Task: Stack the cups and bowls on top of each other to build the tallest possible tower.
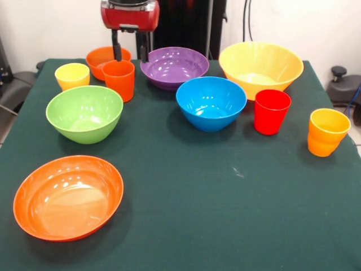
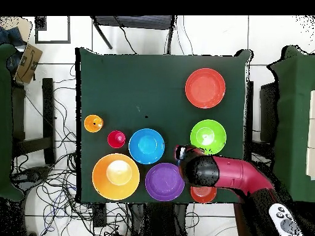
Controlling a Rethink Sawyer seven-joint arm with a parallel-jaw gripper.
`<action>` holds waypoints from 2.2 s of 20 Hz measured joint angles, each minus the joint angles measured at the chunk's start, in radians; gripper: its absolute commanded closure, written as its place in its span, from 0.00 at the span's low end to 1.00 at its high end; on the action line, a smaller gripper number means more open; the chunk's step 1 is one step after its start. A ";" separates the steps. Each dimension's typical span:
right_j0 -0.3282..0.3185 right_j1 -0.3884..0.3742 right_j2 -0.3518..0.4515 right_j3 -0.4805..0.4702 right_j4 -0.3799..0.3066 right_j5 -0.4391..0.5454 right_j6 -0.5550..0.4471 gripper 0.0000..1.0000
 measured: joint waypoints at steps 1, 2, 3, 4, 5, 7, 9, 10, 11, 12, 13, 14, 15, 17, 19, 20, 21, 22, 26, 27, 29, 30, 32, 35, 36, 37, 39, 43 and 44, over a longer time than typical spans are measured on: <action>-0.004 0.000 0.000 0.000 -0.002 0.000 0.000 0.00; -0.007 0.000 0.000 0.000 -0.003 0.000 0.000 0.00; -0.016 0.000 0.000 0.000 -0.005 0.000 0.000 0.00; -0.019 0.000 0.000 0.000 -0.005 0.000 0.000 0.00; -0.022 0.000 0.000 0.000 -0.005 0.000 0.000 0.00; -0.027 0.000 0.000 0.000 -0.005 0.000 0.000 0.00; -0.028 0.000 0.000 0.001 -0.005 0.000 0.000 0.00; -0.028 0.000 0.000 0.001 -0.005 0.000 0.000 0.00; -0.028 0.000 0.000 0.001 -0.005 0.000 0.000 0.00; -0.028 0.001 0.000 0.001 -0.005 0.000 0.000 0.00; -0.028 0.002 0.000 0.001 -0.005 0.000 0.000 0.00; -0.028 0.004 0.000 0.001 -0.005 0.000 0.000 0.00; -0.028 0.006 0.000 0.001 -0.005 0.000 0.000 0.00; -0.029 0.020 0.001 0.001 -0.005 0.000 0.000 0.00; -0.029 0.027 0.001 0.001 -0.005 0.000 0.000 0.00; -0.029 0.035 0.001 0.001 -0.005 0.000 0.000 0.00; -0.029 0.041 0.001 0.001 -0.005 0.000 0.000 0.00; -0.029 0.046 0.001 0.001 -0.005 0.000 0.000 0.00; -0.029 0.066 0.001 0.001 -0.005 0.000 0.000 0.00; -0.029 0.072 0.001 0.001 -0.005 0.000 0.000 0.00; -0.029 0.078 0.001 0.001 -0.005 0.000 0.000 0.00; -0.029 0.081 0.001 0.001 -0.005 0.000 0.000 0.00; -0.029 0.087 0.001 0.001 -0.005 0.000 0.000 0.00; -0.029 0.099 0.001 0.001 -0.005 0.000 0.000 0.00; -0.029 0.103 0.001 0.001 -0.005 0.000 0.000 0.00; -0.029 0.108 0.001 0.001 -0.005 0.000 0.000 0.00; -0.029 0.120 0.001 0.001 -0.005 0.000 0.000 0.00; -0.024 0.134 -0.004 -0.001 -0.004 0.000 0.000 0.00; -0.020 0.139 -0.008 -0.003 -0.004 0.000 0.000 0.00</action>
